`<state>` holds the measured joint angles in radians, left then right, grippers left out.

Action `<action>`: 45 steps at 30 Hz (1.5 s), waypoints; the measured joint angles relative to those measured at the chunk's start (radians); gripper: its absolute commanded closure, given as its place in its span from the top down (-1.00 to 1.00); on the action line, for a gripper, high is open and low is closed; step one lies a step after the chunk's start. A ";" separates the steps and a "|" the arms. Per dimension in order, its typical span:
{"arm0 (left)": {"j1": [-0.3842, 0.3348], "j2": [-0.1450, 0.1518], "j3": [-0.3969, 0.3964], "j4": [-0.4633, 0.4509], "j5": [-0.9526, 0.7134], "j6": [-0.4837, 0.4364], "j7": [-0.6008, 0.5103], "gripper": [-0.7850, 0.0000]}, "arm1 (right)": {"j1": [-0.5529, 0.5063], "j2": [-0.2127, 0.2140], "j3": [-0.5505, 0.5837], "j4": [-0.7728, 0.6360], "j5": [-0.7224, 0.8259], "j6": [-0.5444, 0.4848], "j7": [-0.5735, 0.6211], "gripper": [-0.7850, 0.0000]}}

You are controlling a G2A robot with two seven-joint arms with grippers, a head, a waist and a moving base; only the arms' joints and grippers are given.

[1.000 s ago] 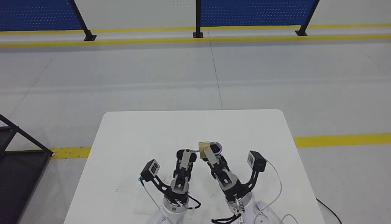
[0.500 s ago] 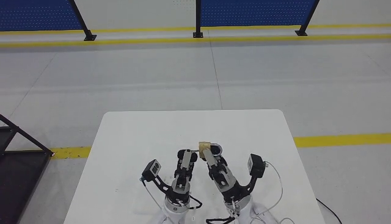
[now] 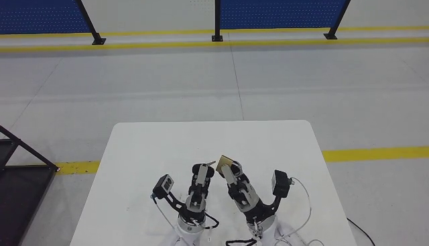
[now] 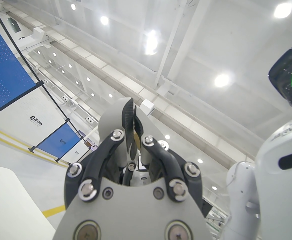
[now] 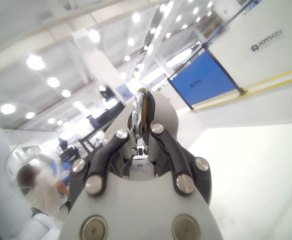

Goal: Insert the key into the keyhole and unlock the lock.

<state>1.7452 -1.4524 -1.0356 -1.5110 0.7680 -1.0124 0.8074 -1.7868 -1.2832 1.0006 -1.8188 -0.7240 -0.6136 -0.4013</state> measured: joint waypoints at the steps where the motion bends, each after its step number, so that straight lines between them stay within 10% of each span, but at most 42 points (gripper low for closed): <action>1: 0.000 0.003 -0.003 -0.002 0.007 0.000 -0.002 -1.00 | -0.002 0.002 0.007 -0.002 0.005 -0.007 0.010 -1.00; 22: 0.034 0.200 -0.055 -0.155 -0.245 0.000 -0.425 -1.00 | -0.013 0.076 0.168 -0.024 0.292 -0.278 0.481 -1.00; 45: 0.008 0.329 0.012 -0.177 -0.378 0.000 -0.517 -1.00 | 0.017 0.091 0.156 -0.022 0.327 -0.238 0.544 -1.00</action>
<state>1.7534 -1.1235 -1.0238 -1.6882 0.3896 -1.0123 0.2899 -1.7702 -1.1920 1.1565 -1.8404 -0.3966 -0.8521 0.1429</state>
